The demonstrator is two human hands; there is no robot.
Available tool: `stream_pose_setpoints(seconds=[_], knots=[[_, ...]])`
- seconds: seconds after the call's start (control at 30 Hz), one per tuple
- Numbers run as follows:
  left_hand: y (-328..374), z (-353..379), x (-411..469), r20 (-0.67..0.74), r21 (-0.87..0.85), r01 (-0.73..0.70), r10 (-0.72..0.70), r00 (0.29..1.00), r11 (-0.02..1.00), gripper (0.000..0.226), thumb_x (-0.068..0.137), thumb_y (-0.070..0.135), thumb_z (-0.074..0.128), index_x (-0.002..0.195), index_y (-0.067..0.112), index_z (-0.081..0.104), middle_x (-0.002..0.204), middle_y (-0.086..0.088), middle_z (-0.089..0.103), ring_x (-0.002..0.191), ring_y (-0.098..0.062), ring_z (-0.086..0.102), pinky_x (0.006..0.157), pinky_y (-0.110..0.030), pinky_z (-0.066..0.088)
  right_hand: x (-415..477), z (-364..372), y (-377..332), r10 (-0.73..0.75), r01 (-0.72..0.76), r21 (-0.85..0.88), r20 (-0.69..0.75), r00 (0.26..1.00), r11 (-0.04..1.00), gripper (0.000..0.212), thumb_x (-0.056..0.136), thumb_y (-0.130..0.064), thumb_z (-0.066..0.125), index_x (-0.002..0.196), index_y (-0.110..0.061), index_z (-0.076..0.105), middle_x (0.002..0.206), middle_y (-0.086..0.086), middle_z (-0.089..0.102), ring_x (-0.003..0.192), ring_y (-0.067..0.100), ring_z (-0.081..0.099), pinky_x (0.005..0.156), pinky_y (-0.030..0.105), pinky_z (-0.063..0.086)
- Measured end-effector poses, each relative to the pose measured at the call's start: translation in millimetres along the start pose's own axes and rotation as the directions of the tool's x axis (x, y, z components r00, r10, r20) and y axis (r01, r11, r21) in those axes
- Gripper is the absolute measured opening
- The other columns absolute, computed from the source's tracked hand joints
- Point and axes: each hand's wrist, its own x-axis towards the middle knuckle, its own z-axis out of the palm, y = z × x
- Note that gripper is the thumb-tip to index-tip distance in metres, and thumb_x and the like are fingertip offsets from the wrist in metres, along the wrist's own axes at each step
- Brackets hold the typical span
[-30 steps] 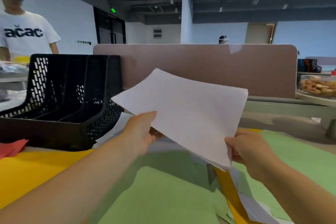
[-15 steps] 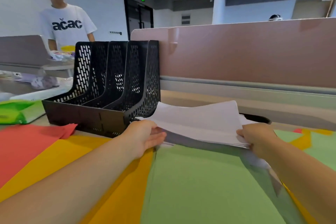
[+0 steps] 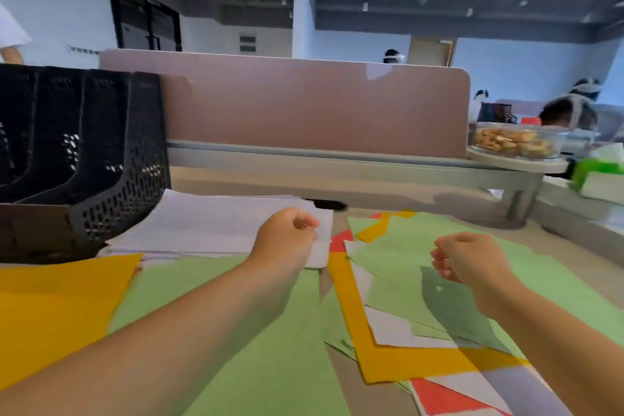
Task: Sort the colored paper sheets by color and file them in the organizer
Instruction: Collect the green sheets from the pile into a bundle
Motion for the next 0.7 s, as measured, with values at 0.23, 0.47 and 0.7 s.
stream_pose_setpoints(seconds=[0.23, 0.47, 0.7], knots=[[3.1, 125.9, -30.8, 0.451, 0.689, -0.347, -0.002, 0.893, 0.636, 0.07, 0.092, 0.065, 0.025, 0.15, 0.027, 0.016, 0.159, -0.008, 0.008, 0.147, -0.028, 0.002, 0.118, -0.05, 0.003, 9.9, -127.6, 76.5, -0.118, 0.029, -0.54, -0.13, 0.985, 0.841, 0.024, 0.093, -0.024, 0.053, 0.114, -0.014, 0.057, 0.116, 0.016, 0.058, 0.109, 0.029, 0.052, 0.091, 0.037, 0.04], [6.0, 117.7, -23.2, 0.498, 0.585, -0.45, 0.139, 0.856, 0.675, 0.061, 0.088, 0.064, 0.042, 0.14, 0.031, 0.043, 0.152, 0.003, 0.036, 0.137, -0.016, 0.034, 0.111, -0.031, 0.03, 9.7, -141.9, 76.3, -0.023, 0.068, -0.583, 0.085, 0.996, 0.809, 0.049, 0.09, -0.043, 0.056, 0.131, -0.017, 0.051, 0.129, 0.007, 0.053, 0.122, 0.025, 0.048, 0.098, 0.031, 0.035], [6.0, 118.1, -28.6, 0.551, 0.719, -0.508, 0.055, 0.833, 0.474, 0.064, 0.092, 0.066, 0.023, 0.149, 0.037, 0.021, 0.159, 0.002, 0.019, 0.145, -0.02, 0.017, 0.117, -0.046, 0.014, 10.4, -150.5, 67.7, -0.025, 0.012, -0.047, -0.299, 0.954, 0.999, 0.045, 0.091, -0.024, 0.058, 0.134, -0.017, 0.047, 0.13, 0.004, 0.052, 0.102, 0.021, 0.054, 0.08, 0.021, 0.049]])
